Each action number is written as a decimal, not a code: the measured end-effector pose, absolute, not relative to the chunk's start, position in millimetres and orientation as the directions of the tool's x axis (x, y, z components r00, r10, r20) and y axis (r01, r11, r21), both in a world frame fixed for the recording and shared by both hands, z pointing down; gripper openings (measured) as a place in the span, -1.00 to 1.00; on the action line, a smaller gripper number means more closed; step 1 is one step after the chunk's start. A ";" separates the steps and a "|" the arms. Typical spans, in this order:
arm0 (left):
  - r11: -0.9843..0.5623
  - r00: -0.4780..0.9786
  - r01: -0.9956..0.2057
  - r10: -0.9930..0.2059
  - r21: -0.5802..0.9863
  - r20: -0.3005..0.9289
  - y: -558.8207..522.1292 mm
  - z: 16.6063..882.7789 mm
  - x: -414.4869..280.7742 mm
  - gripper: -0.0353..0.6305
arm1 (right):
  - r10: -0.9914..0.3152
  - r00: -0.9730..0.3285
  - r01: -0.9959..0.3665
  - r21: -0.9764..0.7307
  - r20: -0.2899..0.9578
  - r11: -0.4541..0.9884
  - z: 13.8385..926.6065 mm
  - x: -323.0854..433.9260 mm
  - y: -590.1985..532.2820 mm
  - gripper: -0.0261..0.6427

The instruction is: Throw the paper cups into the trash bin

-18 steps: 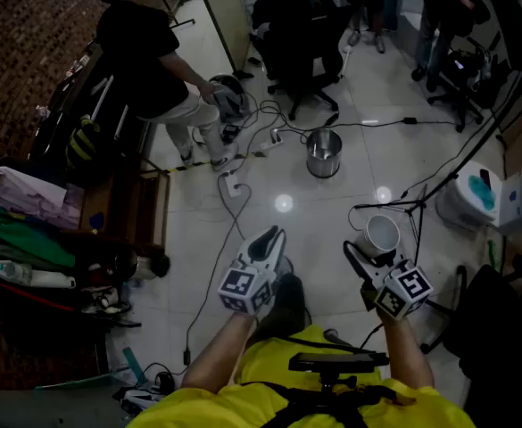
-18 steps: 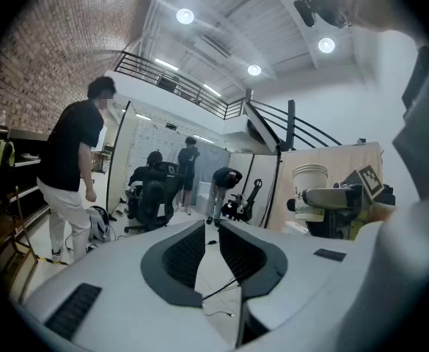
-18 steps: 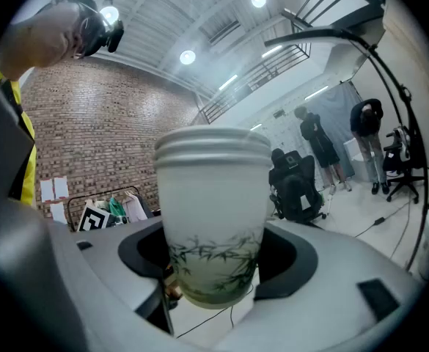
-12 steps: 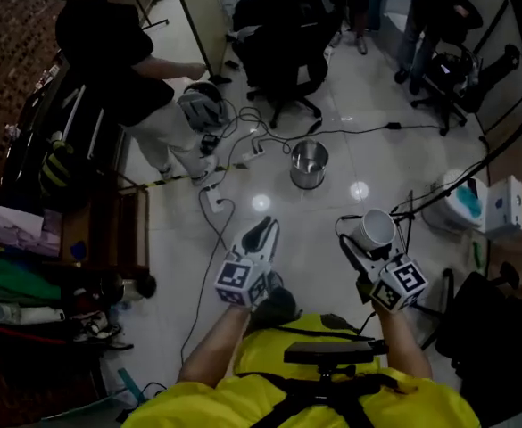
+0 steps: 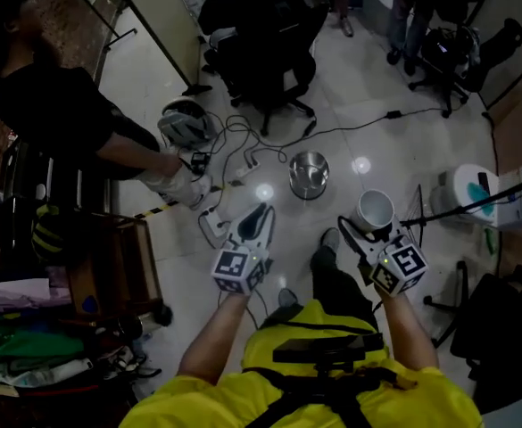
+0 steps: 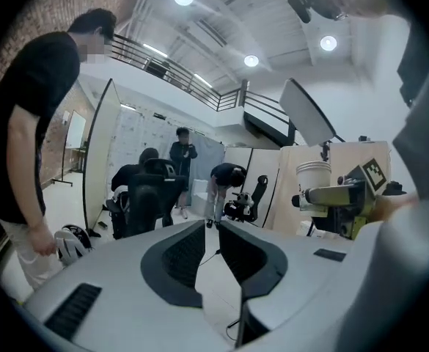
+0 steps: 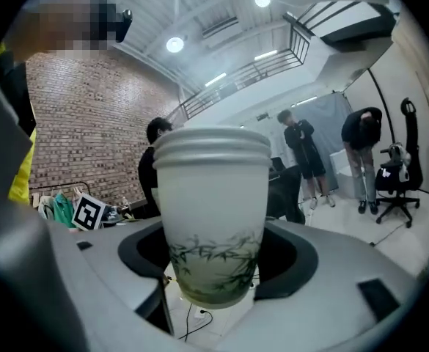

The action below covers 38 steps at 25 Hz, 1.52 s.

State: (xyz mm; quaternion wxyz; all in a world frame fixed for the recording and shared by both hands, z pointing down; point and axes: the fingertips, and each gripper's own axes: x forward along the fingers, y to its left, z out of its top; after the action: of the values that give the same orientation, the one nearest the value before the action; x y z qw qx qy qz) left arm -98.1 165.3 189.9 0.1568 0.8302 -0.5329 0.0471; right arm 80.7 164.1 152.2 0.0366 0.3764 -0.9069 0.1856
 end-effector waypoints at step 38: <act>-0.246 0.415 -0.898 -0.746 0.364 0.521 -155.3 715.4 -122.0 -0.84 | -0.044 -0.338 -0.718 -0.228 0.940 0.658 952.1 4.2 -163.1 0.05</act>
State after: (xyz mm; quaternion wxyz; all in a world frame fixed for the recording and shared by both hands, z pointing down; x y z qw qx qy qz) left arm -122.0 -155.3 715.4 0.3149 0.7801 -0.5269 0.1210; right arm 4.2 -163.1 952.1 0.5160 0.2539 -0.7501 0.3265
